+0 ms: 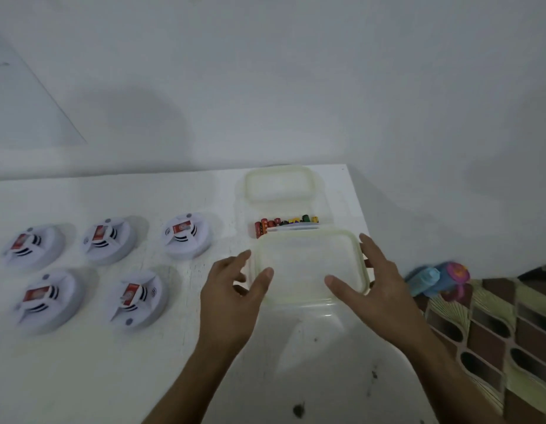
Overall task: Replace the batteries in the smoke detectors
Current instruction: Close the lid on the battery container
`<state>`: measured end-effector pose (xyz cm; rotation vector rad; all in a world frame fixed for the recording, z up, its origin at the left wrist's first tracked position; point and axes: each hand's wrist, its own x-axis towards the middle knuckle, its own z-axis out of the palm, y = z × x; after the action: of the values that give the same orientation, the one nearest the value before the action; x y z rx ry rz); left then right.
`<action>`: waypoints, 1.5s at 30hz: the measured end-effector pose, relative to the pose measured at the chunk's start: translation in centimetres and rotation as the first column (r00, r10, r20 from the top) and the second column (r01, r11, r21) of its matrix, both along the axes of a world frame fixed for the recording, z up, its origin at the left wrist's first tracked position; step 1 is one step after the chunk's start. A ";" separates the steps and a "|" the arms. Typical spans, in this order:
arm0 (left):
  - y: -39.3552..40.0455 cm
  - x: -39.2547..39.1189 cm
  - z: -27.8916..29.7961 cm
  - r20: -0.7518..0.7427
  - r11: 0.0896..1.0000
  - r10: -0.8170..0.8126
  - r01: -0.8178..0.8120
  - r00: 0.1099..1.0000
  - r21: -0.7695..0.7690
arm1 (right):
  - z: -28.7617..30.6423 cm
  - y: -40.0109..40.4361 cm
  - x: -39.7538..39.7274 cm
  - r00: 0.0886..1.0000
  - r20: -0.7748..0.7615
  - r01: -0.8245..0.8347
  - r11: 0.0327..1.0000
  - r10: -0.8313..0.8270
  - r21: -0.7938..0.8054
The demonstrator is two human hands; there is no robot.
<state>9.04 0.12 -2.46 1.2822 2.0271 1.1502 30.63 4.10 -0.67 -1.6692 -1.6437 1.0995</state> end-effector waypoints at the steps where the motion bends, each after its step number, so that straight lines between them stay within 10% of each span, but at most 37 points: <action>1: -0.2 0.2 -0.5 0.005 1.000 0.012 -0.012 1.000 -0.005 | -0.4 -0.2 0.0 1.000 -0.002 0.003 1.000 -0.003 -0.001; 45: -3.3 1.0 -2.1 0.235 0.951 -0.278 0.302 0.932 -0.073 | -4.3 -3.7 -0.4 0.951 -0.231 -0.179 0.976 0.203 0.121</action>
<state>10.06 -3.14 -4.57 1.2847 1.6493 0.9828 30.18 0.44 -4.98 -1.2771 -1.6950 1.2405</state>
